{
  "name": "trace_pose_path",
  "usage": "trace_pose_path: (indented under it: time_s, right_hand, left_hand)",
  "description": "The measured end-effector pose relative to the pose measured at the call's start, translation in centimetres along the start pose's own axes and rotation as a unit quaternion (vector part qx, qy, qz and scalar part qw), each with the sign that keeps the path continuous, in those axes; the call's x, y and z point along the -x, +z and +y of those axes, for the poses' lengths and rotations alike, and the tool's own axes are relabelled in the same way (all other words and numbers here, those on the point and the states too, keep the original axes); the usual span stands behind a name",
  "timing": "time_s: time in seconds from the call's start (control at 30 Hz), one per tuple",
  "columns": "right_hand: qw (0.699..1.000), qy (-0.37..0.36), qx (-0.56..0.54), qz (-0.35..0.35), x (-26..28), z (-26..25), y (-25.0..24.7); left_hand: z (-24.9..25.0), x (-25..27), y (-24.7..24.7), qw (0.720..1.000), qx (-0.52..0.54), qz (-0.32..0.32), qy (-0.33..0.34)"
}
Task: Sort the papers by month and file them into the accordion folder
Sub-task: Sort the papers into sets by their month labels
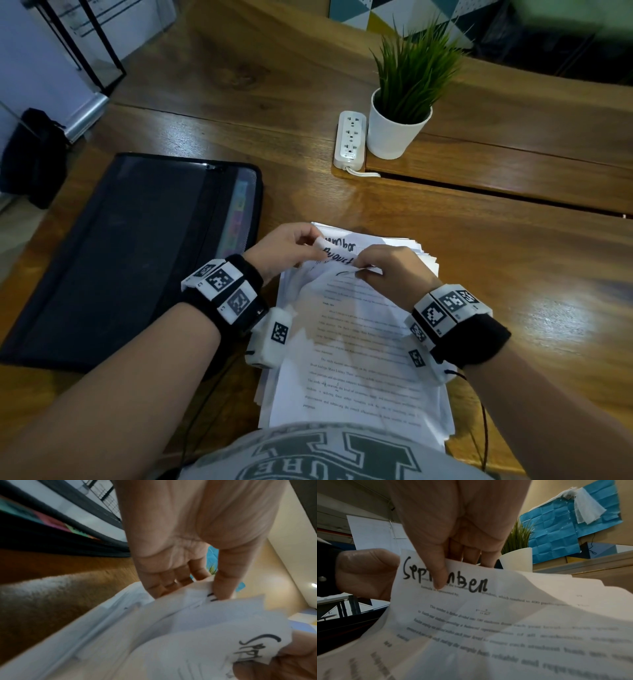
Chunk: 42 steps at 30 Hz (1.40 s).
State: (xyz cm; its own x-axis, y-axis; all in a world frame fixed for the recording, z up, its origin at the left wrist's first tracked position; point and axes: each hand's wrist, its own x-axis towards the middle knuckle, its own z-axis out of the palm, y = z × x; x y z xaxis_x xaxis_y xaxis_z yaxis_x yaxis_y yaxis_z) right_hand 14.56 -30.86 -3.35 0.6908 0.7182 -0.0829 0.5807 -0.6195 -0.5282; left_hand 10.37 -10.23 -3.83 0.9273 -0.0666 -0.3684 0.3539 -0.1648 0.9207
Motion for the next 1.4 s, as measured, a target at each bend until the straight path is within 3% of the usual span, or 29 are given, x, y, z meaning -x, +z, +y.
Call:
trace_pose_path:
  time_s: [0.13,0.2,0.27,0.4,0.57,0.67,0.83,1.03,1.13,1.4]
  right_hand:
    - [0.999,0.011,0.020,0.026,-0.4,0.0,-0.4]
    - [0.999,0.049,-0.001,0.012,-0.6,0.0,-0.5]
    - [0.999,0.040,-0.016,0.001,-0.8,-0.4,-0.5]
    - [0.998,-0.064,-0.012,0.010,-1.3,-0.6,0.2]
    - [0.999,-0.041,-0.021,-0.009,-0.6,-1.3,0.0]
    - [0.998,-0.038,-0.023,-0.037,0.0,-1.3,0.2]
    - [0.999,-0.025,-0.031,-0.032,0.7,-1.0,-0.3]
    - [0.998,-0.034,-0.037,0.047,1.0,-0.2,-0.1]
    - [0.998,-0.026,-0.026,0.048,0.9,0.0,-0.1]
    - [0.994,-0.071,-0.045,0.063,0.9,-0.6,0.1]
  left_hand:
    - [-0.8,0.1,0.1,0.987,0.017,0.140,0.080]
    - [-1.4,0.3,0.4,0.981,0.013,0.176,0.078]
    - [-1.9,0.5,0.6,0.982,0.007,0.174,0.070]
    - [-1.8,1.2,0.4,0.993,-0.008,0.105,0.051]
    - [-2.7,0.6,0.3,0.967,-0.113,0.229,0.015]
    - [-3.2,-0.2,0.7,0.954,-0.209,0.214,-0.023]
    - [-2.6,-0.4,0.7,0.933,-0.214,0.287,0.026]
    - [-2.5,0.2,0.9,0.965,-0.098,0.240,0.043]
    - [-2.2,0.4,0.8,0.976,-0.014,0.211,0.044]
    - [-1.6,0.5,0.8,0.984,0.030,0.171,0.045]
